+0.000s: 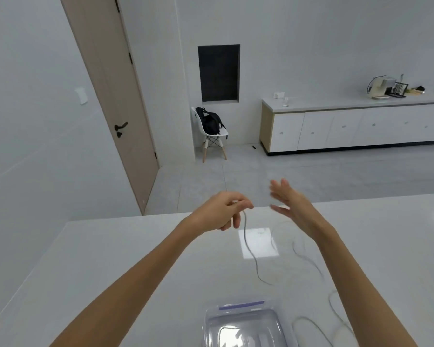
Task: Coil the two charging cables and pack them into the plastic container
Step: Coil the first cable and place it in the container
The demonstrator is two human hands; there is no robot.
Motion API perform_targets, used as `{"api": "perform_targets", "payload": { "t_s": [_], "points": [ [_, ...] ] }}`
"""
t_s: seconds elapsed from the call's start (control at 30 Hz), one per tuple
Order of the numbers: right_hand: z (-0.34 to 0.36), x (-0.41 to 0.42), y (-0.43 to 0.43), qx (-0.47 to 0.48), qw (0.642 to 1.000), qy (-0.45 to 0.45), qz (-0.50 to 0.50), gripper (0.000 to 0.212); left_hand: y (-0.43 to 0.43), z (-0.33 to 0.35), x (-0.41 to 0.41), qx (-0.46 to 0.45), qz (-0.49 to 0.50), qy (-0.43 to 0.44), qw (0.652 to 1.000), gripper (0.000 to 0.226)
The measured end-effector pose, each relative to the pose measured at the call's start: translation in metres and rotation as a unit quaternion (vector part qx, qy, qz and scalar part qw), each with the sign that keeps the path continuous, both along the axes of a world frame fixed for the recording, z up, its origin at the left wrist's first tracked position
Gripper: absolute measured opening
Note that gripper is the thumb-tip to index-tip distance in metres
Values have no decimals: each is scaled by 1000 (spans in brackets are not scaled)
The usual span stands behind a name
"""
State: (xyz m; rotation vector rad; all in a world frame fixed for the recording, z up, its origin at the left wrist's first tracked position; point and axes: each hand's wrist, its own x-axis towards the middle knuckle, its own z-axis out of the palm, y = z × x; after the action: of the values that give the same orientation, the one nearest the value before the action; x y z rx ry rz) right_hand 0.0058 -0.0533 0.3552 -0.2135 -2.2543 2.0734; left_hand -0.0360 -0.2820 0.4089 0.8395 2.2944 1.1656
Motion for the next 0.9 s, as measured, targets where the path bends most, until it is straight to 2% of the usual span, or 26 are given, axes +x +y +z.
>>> {"api": "perform_targets", "payload": {
  "t_s": [0.03,0.1,0.13,0.2,0.3,0.43,0.53,0.6,0.7,0.73,0.8,0.87,0.9],
  "points": [
    [14,8,-10,-11,998,10,68,55,5,0,1,34,9,-5,999,24],
    [32,16,-21,67,984,14,165,39,9,4,1,88,29,-19,996,23],
    [37,19,-23,115,976,21,183,32,9,5,0,101,31,-29,994,23],
    [45,17,-23,183,966,57,173,26,3,6,-1,105,15,-55,993,25],
    [59,14,-18,244,954,139,105,22,-13,1,3,59,-29,-81,995,26],
    [79,10,-31,291,926,224,86,20,-21,2,22,89,-103,-121,983,29],
    [88,5,-43,284,912,285,80,20,-19,7,33,134,-118,-128,975,26],
    [93,1,-45,215,929,295,57,21,-20,8,39,168,-110,-161,966,26],
    [97,-5,-57,100,959,261,34,24,-18,7,51,191,-140,-190,953,28],
    [98,-4,-65,102,965,238,34,25,-15,10,55,215,-171,-211,938,27],
    [90,2,-88,131,977,156,53,34,-8,21,59,306,-234,-266,884,27],
    [70,17,-110,138,986,63,74,45,-6,32,54,404,-253,-306,824,41],
    [57,24,-118,134,985,63,83,44,-7,35,46,441,-252,-322,799,47]
  ]
}}
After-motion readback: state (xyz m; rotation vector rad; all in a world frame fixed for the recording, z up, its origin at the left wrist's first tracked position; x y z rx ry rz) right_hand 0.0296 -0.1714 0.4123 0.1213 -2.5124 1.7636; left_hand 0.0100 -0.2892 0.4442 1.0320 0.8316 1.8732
